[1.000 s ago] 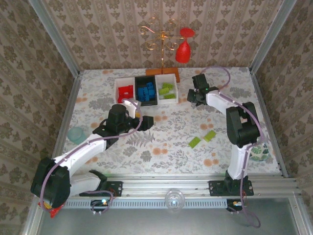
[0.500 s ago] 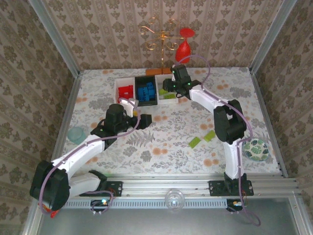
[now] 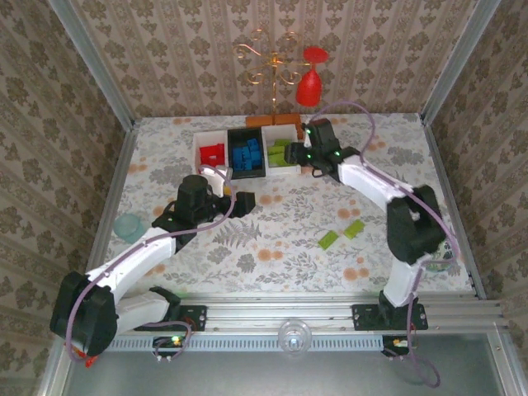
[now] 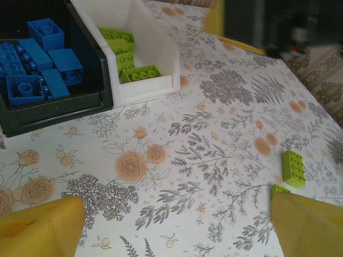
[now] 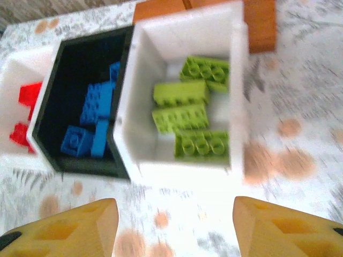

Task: Sort the legos into containers by color
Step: Place the lego in the container, then pick up the lego from the bottom-center of the table.

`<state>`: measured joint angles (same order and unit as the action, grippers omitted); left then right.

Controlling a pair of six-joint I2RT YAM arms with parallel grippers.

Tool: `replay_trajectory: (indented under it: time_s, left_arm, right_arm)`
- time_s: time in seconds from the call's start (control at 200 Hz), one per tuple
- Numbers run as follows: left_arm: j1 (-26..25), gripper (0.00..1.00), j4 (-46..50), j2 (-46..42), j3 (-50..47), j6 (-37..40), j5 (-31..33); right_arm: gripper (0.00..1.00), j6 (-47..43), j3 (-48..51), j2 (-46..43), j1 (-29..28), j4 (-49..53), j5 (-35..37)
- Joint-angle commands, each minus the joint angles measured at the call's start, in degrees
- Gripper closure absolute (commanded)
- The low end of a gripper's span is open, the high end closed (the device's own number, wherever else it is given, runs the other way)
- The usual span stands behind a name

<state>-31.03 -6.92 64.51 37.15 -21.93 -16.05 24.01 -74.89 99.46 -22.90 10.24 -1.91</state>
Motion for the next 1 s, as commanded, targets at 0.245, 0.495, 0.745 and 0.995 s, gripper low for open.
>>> replay_trajectory:
  time_s: [0.245, 0.495, 0.745, 0.995]
  left_arm:
    - [-0.59, 0.09, -4.26, 0.21, -0.65, -1.33, -5.47]
    - [-1.14, 0.09, -5.78, 0.92, -0.85, -1.16, -6.46]
    - [-1.14, 0.09, -5.13, 2.59, -0.32, -1.46, -5.7]
    - [-1.05, 0.09, -3.62, 2.99, 0.21, -1.17, -5.24]
  right_arm:
    - [0.31, 6.71, 29.37, -24.46, -5.12, 15.09, 14.19]
    - [0.25, 14.74, 40.55, -32.92, -9.97, 16.08, 14.15]
    - [0.24, 17.38, 42.51, -27.33, -12.48, 10.44, 12.84]
    - [0.26, 16.79, 40.41, -21.09, -13.62, 6.42, 12.1]
